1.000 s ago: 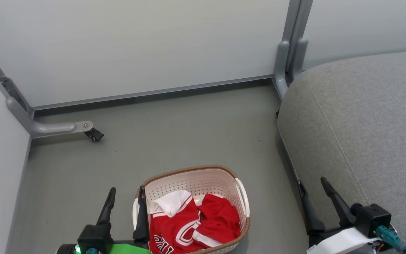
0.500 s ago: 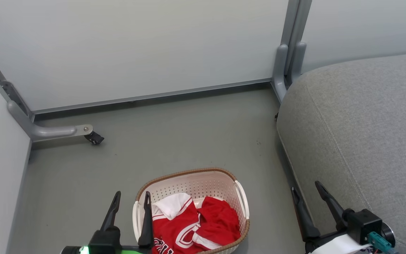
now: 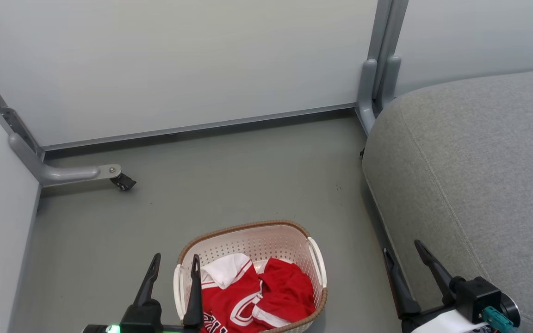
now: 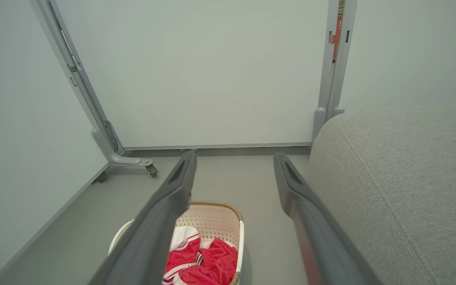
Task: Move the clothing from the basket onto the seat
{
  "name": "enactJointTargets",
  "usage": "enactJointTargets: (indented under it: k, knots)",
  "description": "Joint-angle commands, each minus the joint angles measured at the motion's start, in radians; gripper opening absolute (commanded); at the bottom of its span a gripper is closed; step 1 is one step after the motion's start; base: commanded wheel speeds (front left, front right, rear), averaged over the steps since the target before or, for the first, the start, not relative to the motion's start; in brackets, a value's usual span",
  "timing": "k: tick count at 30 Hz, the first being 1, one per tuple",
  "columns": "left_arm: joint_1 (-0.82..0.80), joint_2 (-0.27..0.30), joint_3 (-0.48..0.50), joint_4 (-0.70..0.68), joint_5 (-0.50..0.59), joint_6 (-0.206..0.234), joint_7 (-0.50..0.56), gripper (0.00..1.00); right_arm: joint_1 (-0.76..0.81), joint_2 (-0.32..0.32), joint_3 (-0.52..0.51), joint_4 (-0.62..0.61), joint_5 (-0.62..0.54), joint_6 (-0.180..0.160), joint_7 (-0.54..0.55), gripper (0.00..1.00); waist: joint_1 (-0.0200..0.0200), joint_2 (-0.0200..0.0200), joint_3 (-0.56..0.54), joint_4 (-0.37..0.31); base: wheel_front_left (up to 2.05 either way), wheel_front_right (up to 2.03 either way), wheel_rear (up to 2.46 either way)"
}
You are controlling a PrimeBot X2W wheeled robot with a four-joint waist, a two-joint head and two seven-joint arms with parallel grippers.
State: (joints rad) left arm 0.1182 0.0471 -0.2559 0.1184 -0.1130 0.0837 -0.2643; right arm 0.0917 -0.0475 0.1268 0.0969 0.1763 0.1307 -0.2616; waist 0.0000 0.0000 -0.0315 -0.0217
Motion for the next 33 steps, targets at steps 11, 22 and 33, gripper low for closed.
enactJointTargets:
  k: [11,22,33]
  knots:
    - [0.008,0.006,-0.003,0.019,0.0,-0.006,0.0,1.0,0.004,-0.005,-0.002,0.008,0.012,0.0,-0.005,1.0,0.0,0.0,0.022,-0.01,0.0,0.0,0.0]
    - [-0.149,0.006,-0.054,0.077,0.037,-0.021,0.0,1.0,-0.104,-0.005,-0.05,-0.027,0.074,0.0,-0.005,1.0,0.0,0.0,0.261,-0.036,0.0,0.0,0.0]
    - [-0.496,0.02,-0.128,0.349,0.148,-0.076,0.0,1.0,-0.289,-0.013,-0.039,-0.067,0.042,0.0,-0.005,1.0,0.0,0.0,0.573,-0.045,0.0,0.0,0.0]
